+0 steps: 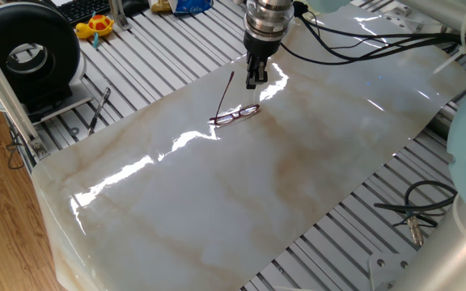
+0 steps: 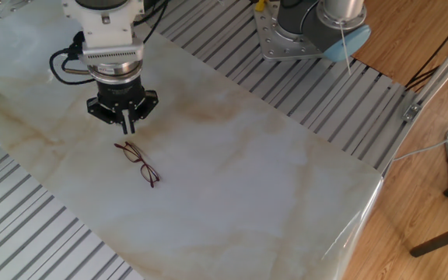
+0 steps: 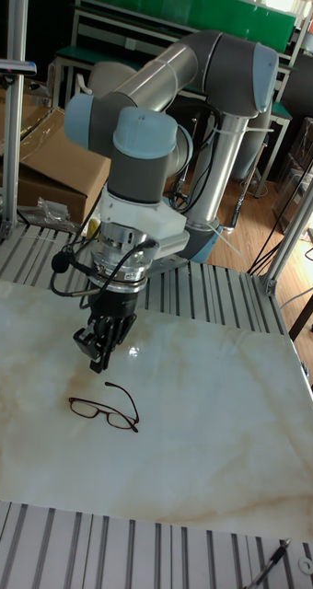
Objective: Unfold the leg of the glasses (with one hand)
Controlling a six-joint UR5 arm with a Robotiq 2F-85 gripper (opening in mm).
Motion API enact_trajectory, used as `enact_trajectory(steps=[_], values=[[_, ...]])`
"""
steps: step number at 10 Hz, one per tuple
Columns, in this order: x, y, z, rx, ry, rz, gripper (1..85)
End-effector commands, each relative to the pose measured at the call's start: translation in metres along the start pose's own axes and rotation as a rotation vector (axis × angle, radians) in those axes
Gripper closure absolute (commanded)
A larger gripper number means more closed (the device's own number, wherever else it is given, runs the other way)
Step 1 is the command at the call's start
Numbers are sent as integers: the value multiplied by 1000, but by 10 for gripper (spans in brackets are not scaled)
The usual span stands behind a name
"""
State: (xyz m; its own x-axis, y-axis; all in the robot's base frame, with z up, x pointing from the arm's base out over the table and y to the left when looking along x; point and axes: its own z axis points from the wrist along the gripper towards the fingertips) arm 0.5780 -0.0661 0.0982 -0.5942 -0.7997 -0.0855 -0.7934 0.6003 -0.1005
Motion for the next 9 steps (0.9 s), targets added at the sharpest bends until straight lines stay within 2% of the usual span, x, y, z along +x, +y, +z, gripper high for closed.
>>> enact_trajectory(steps=[1, 4, 6, 7, 8, 9], values=[[2, -3, 1, 8, 7, 23, 683], [-6, -15, 14, 29, -5, 18, 713], [-25, -15, 25, 20, -18, 41, 713], [-28, -12, 21, 13, -24, 66, 713], [-34, -6, 21, -13, -45, 118, 713], [-34, -6, 21, -13, -47, 161, 713]])
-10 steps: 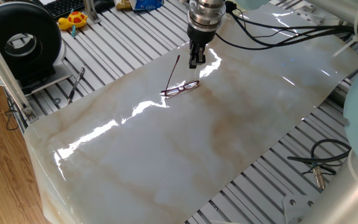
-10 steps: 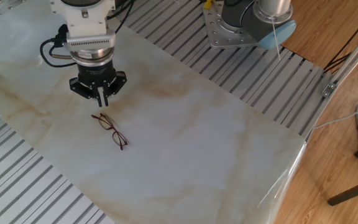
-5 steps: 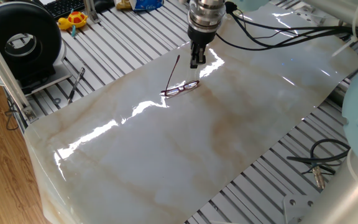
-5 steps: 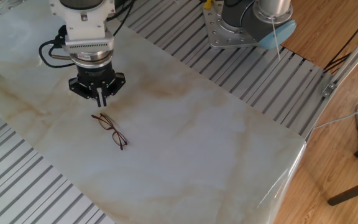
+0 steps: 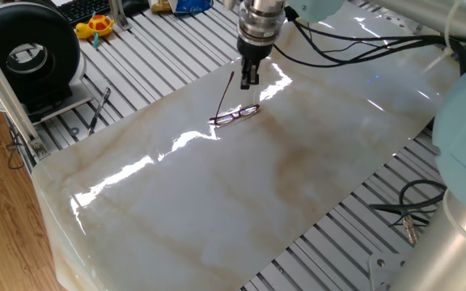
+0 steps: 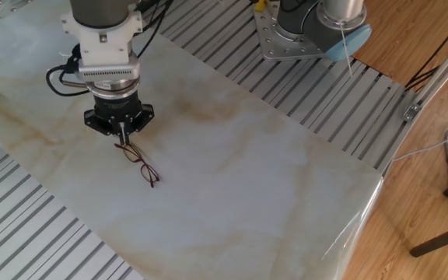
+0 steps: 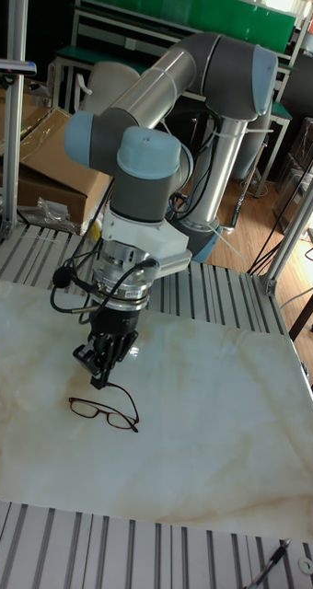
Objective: Unfold the leg of the glasses (with one hand)
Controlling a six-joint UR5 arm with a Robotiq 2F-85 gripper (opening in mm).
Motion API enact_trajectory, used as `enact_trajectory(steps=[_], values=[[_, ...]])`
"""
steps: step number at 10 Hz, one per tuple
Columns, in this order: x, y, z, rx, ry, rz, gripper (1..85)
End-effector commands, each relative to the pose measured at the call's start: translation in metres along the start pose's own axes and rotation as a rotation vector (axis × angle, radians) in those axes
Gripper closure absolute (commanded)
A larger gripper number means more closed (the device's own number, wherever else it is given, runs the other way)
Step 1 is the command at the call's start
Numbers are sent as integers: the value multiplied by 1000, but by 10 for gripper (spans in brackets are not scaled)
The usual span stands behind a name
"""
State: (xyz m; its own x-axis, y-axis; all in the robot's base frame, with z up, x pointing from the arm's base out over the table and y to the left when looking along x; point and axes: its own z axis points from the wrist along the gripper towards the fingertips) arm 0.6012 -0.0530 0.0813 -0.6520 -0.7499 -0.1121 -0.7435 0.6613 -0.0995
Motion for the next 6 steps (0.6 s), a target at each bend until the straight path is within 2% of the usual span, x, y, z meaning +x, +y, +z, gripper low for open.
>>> enact_trajectory(steps=[1, 2, 4, 5, 6], values=[[-6, -3, 1, 7, -8, 79, 727], [-5, -8, 2, 24, -3, 72, 753], [-9, -16, 24, 27, -6, 81, 760], [-10, -18, 28, 28, -18, 73, 760], [-13, -12, 28, 6, -40, 79, 747]])
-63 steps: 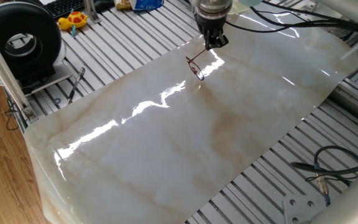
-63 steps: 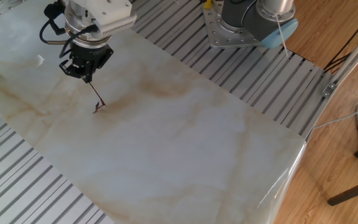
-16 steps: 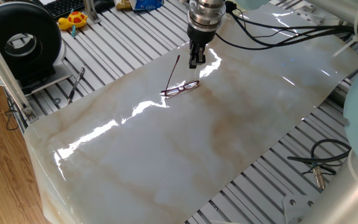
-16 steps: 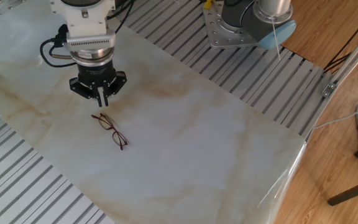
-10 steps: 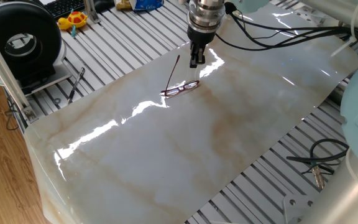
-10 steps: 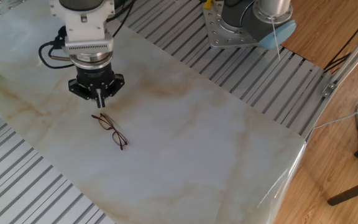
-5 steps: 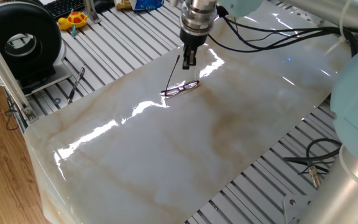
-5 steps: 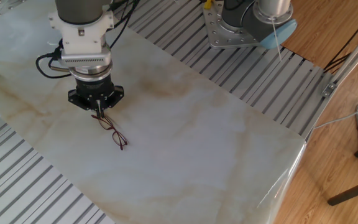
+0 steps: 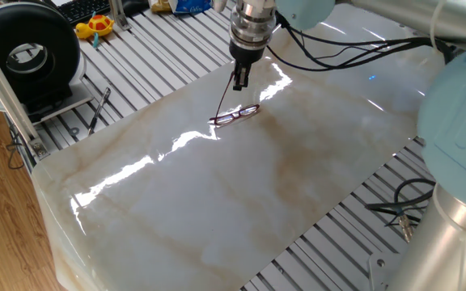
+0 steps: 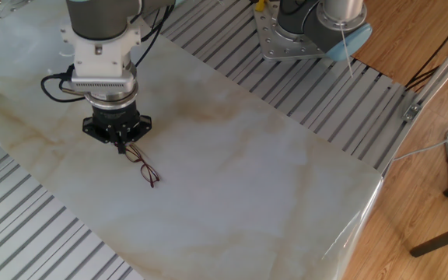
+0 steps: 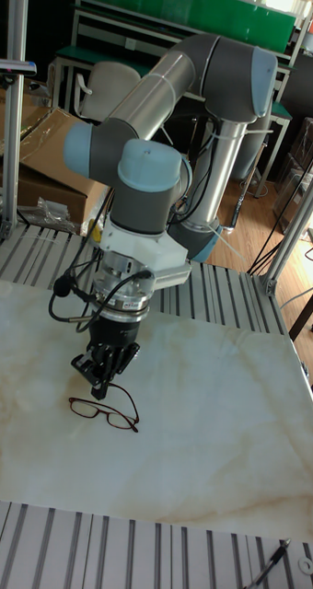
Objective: Unfold the leg of the glasses (with one hand)
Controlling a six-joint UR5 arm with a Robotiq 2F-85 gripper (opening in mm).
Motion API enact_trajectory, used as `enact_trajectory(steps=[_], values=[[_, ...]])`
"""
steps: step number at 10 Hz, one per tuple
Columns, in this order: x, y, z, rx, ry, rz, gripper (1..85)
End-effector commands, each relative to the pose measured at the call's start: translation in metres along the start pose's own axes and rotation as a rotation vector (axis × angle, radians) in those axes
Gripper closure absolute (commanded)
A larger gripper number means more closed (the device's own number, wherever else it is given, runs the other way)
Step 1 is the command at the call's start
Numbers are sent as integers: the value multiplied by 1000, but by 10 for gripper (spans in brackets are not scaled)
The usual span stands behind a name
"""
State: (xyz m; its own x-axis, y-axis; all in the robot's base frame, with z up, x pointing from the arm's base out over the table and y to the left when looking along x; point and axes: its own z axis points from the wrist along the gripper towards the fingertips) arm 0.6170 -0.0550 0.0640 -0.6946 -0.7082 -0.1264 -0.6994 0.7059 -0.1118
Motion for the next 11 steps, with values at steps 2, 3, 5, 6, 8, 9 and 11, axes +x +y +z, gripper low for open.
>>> enact_trajectory(steps=[2, 3, 5, 6, 8, 9, 11], values=[[-2, 4, 2, -20, -32, 16, 733], [0, -1, 2, -4, -23, 3, 733], [-1, 2, 2, -14, -26, 14, 730], [-2, 5, 2, -25, -32, 21, 723], [-3, 9, 1, -41, -33, 32, 717], [-8, 12, -1, -41, -29, 38, 717], [-21, 19, -4, -45, -28, 52, 717]])
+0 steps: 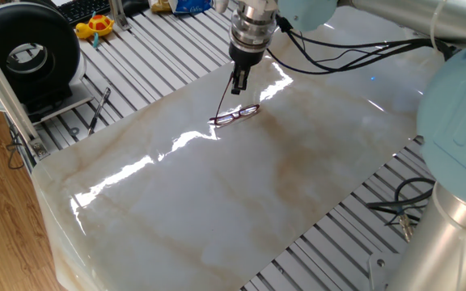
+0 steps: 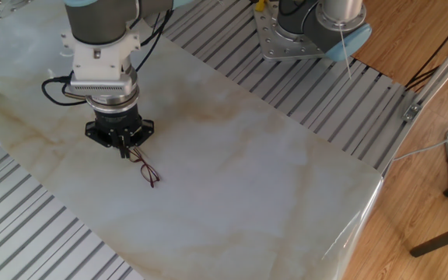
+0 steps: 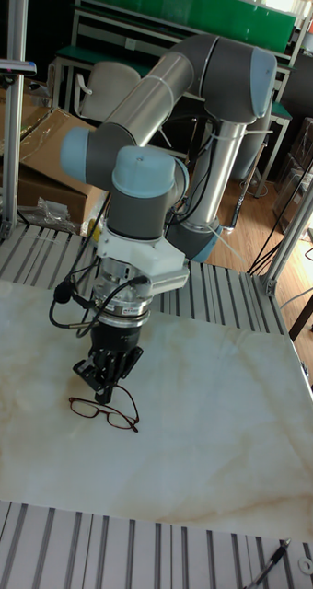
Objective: Unfold the leg of the glasses (with one hand)
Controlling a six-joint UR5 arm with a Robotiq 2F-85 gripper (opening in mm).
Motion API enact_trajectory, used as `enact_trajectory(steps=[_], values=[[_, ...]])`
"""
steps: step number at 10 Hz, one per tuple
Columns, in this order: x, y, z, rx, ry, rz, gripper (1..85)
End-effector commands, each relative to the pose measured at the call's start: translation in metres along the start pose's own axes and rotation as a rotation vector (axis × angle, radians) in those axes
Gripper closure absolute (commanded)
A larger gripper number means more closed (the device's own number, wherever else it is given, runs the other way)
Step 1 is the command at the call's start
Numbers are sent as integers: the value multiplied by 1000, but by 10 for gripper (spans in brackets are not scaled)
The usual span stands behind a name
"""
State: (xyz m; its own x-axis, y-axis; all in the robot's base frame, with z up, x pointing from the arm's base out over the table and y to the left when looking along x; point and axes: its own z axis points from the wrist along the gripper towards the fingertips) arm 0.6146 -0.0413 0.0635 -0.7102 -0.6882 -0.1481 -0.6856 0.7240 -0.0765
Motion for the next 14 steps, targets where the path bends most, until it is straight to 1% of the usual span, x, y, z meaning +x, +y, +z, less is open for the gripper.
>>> enact_trajectory(steps=[1, 3, 5, 12, 14], values=[[-18, 10, -6, -14, -7, 24, 717], [-24, 14, -8, -21, -10, 26, 717], [-26, 15, -9, -18, -5, 26, 720], [-18, 10, -10, -8, 7, 16, 733], [-15, 7, -10, 3, 15, 12, 733]])
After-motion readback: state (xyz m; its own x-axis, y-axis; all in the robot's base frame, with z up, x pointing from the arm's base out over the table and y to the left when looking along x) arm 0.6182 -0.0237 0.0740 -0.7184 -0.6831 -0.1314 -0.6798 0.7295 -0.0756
